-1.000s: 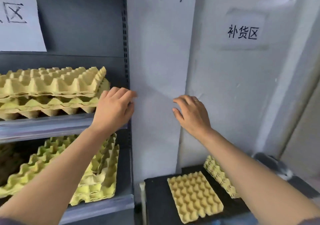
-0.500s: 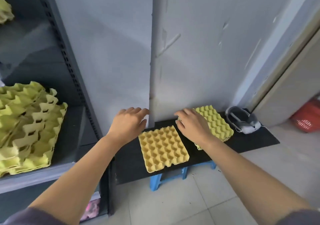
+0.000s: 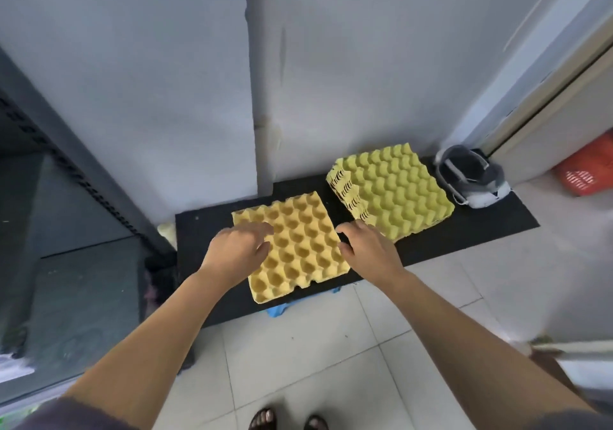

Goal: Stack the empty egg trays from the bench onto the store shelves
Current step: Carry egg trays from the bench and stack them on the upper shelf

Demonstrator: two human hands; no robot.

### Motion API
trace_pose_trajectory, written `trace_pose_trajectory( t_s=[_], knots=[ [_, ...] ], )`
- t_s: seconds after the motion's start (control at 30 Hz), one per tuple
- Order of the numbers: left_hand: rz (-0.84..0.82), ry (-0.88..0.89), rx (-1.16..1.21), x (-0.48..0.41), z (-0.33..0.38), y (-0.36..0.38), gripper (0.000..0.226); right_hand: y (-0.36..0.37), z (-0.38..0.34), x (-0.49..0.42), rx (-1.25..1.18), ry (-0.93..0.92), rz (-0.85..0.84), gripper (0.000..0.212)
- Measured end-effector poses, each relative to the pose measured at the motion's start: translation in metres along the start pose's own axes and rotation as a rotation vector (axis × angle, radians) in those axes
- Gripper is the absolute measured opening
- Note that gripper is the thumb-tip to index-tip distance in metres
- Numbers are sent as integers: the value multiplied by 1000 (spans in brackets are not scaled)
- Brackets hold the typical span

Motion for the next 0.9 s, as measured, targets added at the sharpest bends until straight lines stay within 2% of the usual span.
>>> trace_pose_trajectory(
  t_s=[0.33, 0.47, 0.57, 0.67, 0.77, 0.9],
  knots=[
    [-100, -247, 4, -52, -39, 139, 40, 125, 80, -80, -154, 123, -151, 45],
    [-106, -326, -30, -65, -61, 189, 46, 181, 100, -115, -138, 160, -181, 49],
    [-71, -455, -15, -66, -74, 219, 54, 214, 107, -135, -190, 251, -194, 55],
    [-66, -631, 202, -64, -82, 242, 58, 237, 108, -144, -268, 309, -173, 58],
    [-48, -704, 515, -65, -85, 253, 62, 244, 108, -145, -293, 332, -116, 72],
    [-19, -714, 619, -70, -86, 248, 57, 237, 103, -144, -324, 338, -74, 77]
  ],
)
Point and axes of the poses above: each hand's wrist, its own x-axis away from the middle knuckle, its own y-axis out of the palm, z = x × y, the point moved 1 cm from there along -x, towards the middle knuckle, and after that the axes turned 12 degrees about -z, right-handed, at the moved point
